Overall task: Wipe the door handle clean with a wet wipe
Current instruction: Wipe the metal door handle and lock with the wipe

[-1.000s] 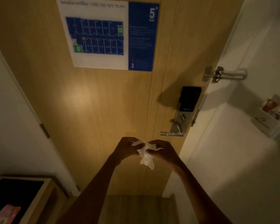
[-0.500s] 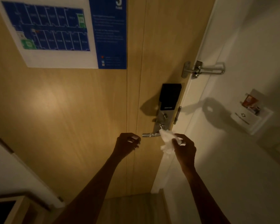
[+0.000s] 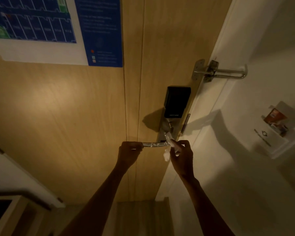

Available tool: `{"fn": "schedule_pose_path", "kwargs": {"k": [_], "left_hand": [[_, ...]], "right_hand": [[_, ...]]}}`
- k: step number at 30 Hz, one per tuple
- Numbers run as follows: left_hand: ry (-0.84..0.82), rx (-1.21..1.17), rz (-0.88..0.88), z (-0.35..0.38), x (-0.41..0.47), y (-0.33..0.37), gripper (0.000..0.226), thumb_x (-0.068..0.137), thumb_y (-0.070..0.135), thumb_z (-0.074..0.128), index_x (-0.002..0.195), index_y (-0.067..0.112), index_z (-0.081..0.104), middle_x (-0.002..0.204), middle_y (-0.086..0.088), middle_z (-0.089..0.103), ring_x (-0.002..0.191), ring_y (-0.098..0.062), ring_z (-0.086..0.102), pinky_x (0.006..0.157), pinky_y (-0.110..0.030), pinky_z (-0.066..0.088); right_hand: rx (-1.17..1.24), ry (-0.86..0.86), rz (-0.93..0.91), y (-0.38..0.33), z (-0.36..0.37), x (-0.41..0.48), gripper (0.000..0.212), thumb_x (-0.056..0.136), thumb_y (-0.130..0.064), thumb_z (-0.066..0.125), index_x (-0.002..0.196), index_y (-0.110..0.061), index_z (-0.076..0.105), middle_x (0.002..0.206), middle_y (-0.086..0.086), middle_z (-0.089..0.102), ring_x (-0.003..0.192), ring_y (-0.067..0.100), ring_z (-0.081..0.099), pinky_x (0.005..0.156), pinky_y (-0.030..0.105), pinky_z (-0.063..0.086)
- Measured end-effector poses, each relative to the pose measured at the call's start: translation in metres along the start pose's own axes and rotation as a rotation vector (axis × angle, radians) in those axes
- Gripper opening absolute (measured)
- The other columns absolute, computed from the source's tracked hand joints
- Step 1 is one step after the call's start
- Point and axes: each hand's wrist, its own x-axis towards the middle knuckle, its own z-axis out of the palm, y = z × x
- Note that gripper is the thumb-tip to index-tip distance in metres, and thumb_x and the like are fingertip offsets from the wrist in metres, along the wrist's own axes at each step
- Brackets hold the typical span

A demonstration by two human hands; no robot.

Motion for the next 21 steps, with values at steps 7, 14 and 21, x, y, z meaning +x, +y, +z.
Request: {"fn": "schedule_pose_path", "kwargs": {"k": [7,14,21], "left_hand": [[0.025,-0.004,0.014,-0.001,0.007,0.003,0.007,0.082,0.018,0.071,0.083,0.014,0.077,0.07,-0.006,0.074,0.065,-0.012,0.07,0.066,-0.028,0.057],[0.033,-0.039,-0.01,-0.004,0.008,-0.002,0.006,0.08,0.013,0.073,0.084,0.012,0.078,0.072,-0.008,0.075,0.066,-0.017,0.071,0.067,-0.032,0.059],[0.03,-0.069,-0.067,0.0,0.007,0.002,0.008,0.081,0.015,0.073,0.085,0.012,0.078,0.072,-0.009,0.075,0.068,-0.017,0.07,0.068,-0.031,0.056]], "right_hand": [[0.021,-0.168,-0.153,0.011,-0.01,0.012,0.045,0.086,-0.001,0.066,0.129,-0.01,0.06,0.12,0.013,0.058,0.105,0.019,0.063,0.082,0.026,0.059],[-0.011,-0.208,-0.19,0.016,-0.009,0.024,0.04,0.084,-0.004,0.07,0.122,-0.016,0.065,0.114,0.005,0.067,0.104,0.009,0.063,0.082,0.013,0.052],[-0.113,-0.239,-0.219,0.016,-0.006,0.023,0.038,0.085,-0.018,0.069,0.123,-0.019,0.065,0.118,0.006,0.066,0.106,0.018,0.066,0.088,0.026,0.056]]}}
